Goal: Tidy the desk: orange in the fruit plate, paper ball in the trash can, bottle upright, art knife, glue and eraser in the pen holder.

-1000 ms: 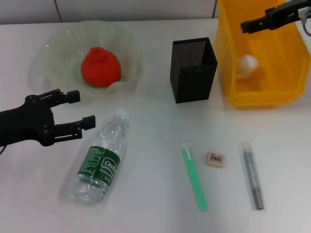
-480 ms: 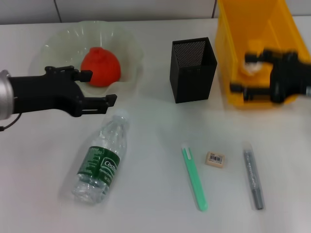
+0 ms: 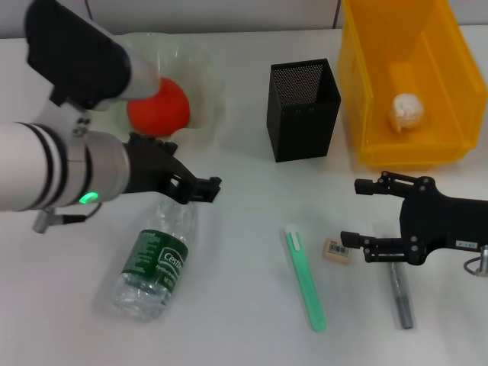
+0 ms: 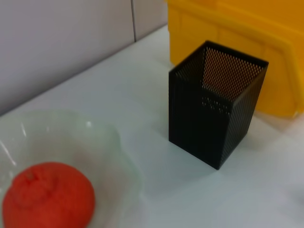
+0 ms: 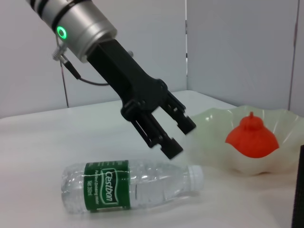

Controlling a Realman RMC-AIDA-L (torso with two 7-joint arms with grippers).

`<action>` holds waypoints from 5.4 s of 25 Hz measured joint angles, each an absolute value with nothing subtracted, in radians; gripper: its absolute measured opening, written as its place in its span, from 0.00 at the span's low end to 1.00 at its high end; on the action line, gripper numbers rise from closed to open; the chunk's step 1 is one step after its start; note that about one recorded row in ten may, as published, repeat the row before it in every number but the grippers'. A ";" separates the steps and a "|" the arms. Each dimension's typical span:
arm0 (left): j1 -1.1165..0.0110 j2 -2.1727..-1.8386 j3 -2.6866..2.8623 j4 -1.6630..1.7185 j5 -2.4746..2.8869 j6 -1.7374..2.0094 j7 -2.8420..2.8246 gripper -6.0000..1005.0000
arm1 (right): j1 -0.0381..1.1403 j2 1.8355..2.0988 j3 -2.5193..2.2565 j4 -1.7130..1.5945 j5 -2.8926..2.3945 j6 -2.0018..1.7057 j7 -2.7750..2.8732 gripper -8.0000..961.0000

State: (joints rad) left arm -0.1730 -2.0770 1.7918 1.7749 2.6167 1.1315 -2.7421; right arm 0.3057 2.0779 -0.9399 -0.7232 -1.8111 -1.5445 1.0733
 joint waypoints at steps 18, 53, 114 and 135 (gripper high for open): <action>-0.255 -2.080 1.843 1.600 2.652 1.055 -2.876 0.84 | 0.317 2.078 -0.950 -0.658 -1.830 -1.504 1.008 0.87; -0.273 -2.071 1.664 1.466 2.385 1.066 -2.472 0.47 | 0.343 2.079 -0.944 -0.639 -1.853 -1.468 1.043 0.87; -0.115 -2.071 1.070 1.054 1.461 1.431 -1.230 0.52 | 0.374 2.078 -0.949 -0.661 -1.853 -1.483 1.164 0.87; -0.089 -2.070 1.040 0.812 1.526 1.703 -0.934 0.80 | 0.448 2.080 -1.342 -1.662 -2.356 -1.649 2.481 0.87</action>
State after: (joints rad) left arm -0.0895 -2.0696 1.0401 0.8125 1.5261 1.7030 -0.9335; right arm 0.4481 2.0795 -1.3419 -1.6623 -2.3555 -1.6488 2.4814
